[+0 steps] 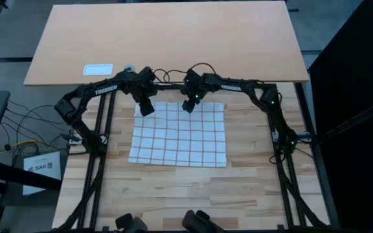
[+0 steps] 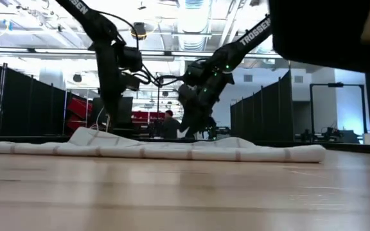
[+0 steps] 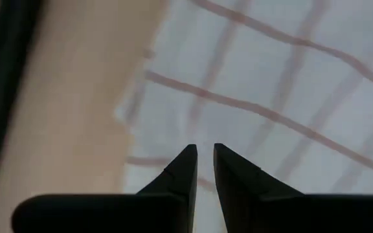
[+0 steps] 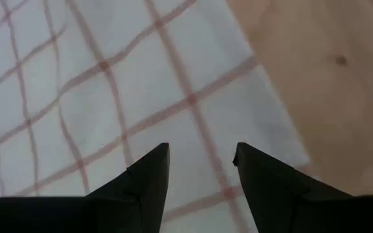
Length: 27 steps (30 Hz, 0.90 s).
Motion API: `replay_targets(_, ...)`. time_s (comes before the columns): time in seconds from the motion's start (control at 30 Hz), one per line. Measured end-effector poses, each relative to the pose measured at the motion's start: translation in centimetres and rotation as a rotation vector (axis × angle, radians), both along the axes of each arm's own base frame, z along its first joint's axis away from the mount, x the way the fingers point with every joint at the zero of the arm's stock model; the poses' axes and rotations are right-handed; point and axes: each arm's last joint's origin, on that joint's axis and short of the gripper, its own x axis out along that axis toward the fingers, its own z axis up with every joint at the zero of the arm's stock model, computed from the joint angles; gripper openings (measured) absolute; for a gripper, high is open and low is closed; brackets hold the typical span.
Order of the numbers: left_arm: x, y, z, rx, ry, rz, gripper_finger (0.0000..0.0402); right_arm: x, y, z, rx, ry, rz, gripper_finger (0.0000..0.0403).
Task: Roll towel
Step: Fold the white checkered towel
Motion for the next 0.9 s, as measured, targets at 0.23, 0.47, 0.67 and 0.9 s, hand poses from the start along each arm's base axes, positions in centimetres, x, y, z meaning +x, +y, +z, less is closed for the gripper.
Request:
replay_targets(0.23, -0.5, 1.2, -2.5, 0.024, 0.062, -0.071, 0.0037, -0.7, -0.3, -0.2, 0.029, 0.060, 0.035, 0.0167)
replay_targets(0.47, -1.6, 2.8, -4.3, -0.013, 0.108, -0.050, 0.0052, -1.1, -0.2, -0.2, 0.011, 0.081, 0.110, 0.0167)
replay_targets(0.67, -2.0, 3.2, -4.3, -0.012, 0.111, -0.045, 0.0053, -3.5, -1.1, -0.6, 0.019, 0.200, 0.188, 0.0166)
replay_targets(0.9, -1.8, 3.2, -4.3, -0.001, 0.105, -0.058, 0.0053, -5.4, -2.8, -0.8, -0.122, 0.316, 0.293, 0.0166)
